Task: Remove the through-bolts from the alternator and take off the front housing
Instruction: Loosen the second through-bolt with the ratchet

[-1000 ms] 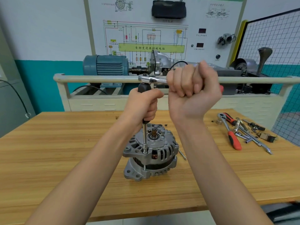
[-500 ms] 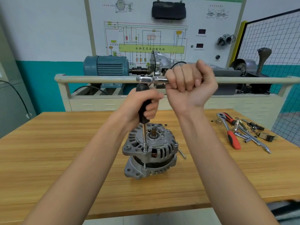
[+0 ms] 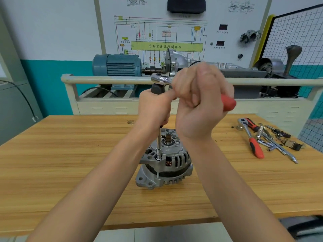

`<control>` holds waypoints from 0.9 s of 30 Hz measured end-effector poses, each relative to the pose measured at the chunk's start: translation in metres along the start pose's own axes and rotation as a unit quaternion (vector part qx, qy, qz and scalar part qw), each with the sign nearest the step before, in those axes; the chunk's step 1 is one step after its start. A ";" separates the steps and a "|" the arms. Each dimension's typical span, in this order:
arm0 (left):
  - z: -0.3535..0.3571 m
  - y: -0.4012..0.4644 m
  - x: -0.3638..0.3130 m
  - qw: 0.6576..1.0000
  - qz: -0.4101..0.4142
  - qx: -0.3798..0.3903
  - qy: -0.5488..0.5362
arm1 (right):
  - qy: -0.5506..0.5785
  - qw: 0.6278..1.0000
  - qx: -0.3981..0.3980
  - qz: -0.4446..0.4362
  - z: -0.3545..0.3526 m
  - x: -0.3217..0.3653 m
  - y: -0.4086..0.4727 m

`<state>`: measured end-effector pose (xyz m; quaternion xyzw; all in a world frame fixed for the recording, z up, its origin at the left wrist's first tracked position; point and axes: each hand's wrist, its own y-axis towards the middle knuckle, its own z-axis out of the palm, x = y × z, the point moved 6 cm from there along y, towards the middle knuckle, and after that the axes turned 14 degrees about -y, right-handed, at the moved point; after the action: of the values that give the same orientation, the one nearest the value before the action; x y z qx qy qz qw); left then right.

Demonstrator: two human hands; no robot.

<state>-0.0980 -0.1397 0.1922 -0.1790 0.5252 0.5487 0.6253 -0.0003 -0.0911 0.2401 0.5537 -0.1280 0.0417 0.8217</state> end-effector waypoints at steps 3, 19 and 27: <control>-0.002 -0.001 0.001 1.000 0.004 0.003 -0.003 | 0.004 1.000 0.006 -0.007 0.003 0.001 0.000; 0.008 0.000 0.004 0.989 -0.091 0.114 -0.010 | 0.295 0.924 -0.079 0.231 -0.035 -0.045 0.023; 0.001 -0.001 0.003 0.999 -0.010 -0.038 0.020 | 0.003 1.000 0.011 -0.023 -0.001 0.003 0.002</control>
<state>-0.0973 -0.1382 0.1896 -0.2188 0.5148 0.5579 0.6131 0.0020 -0.0894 0.2417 0.5653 -0.1121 0.0255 0.8168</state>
